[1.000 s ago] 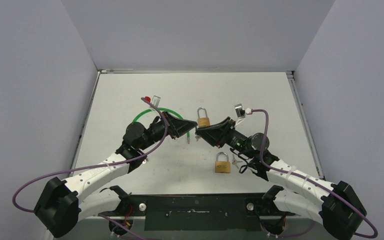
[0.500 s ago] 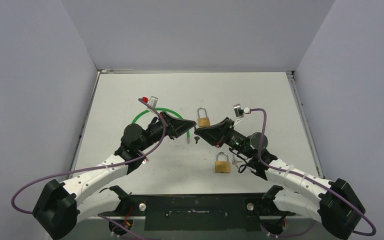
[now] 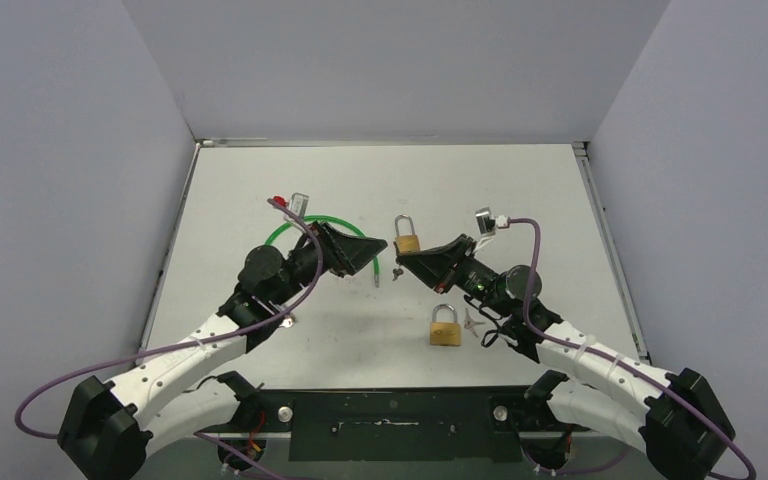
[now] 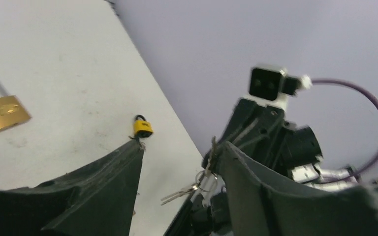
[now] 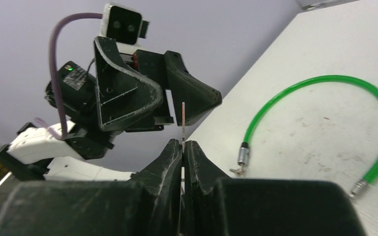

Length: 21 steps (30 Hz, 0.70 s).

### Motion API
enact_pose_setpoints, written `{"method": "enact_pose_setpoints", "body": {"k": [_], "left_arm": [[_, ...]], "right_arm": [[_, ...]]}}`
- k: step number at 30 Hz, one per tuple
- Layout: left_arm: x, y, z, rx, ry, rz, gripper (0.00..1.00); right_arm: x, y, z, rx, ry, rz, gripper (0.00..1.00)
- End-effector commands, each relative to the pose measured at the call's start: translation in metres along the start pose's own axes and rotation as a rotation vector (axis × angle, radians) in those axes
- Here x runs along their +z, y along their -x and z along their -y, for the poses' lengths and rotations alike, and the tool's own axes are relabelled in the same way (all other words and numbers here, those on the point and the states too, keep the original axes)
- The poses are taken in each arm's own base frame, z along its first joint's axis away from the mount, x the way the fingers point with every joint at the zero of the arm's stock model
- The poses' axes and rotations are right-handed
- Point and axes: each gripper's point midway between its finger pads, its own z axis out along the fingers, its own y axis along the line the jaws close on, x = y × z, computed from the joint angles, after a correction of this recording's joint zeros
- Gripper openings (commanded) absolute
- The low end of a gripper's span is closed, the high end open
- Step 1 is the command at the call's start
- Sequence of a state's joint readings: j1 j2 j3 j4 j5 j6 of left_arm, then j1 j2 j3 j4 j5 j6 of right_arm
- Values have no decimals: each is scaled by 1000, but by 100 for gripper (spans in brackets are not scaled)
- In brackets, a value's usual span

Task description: Unlock with the key

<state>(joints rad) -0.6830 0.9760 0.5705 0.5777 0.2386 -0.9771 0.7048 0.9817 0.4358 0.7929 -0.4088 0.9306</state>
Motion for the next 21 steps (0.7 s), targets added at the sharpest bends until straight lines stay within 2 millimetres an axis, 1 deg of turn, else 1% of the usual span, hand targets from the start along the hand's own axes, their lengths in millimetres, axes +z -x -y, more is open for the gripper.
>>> {"method": "enact_pose_setpoints", "body": {"k": [1,2,4,5,7,9,10,11,13,16,17,21], "left_arm": [[-16,26,-83,186,499,56,65],[-23,26,-102,228,595,41,72],[-34,18,-135,281,752,-22,83],[-35,16,-145,298,795,-41,86],[-28,7,-159,317,833,-87,91],[-14,-2,-170,322,838,-117,94],[-5,-5,-172,329,830,-119,95],[3,-8,-176,336,834,-126,97],[22,-17,-179,364,837,-150,97],[53,-28,-182,437,849,-177,97],[64,-34,-187,458,869,-189,97],[90,-53,-212,483,950,-248,97]], "right_arm": [[-18,10,34,-64,-156,36,0],[-24,9,45,-68,-205,34,0],[-37,6,66,-77,-306,26,0],[-45,4,76,-85,-361,21,0],[-59,1,92,-96,-458,17,0],[-75,-2,107,-99,-549,17,0],[-85,-4,116,-101,-605,18,0],[-92,-5,121,-102,-642,20,0],[-105,-7,131,-100,-706,21,0],[-119,-8,141,-100,-772,42,0],[-126,-12,145,-95,-797,30,0],[-134,-16,149,-87,-824,28,0]]}}
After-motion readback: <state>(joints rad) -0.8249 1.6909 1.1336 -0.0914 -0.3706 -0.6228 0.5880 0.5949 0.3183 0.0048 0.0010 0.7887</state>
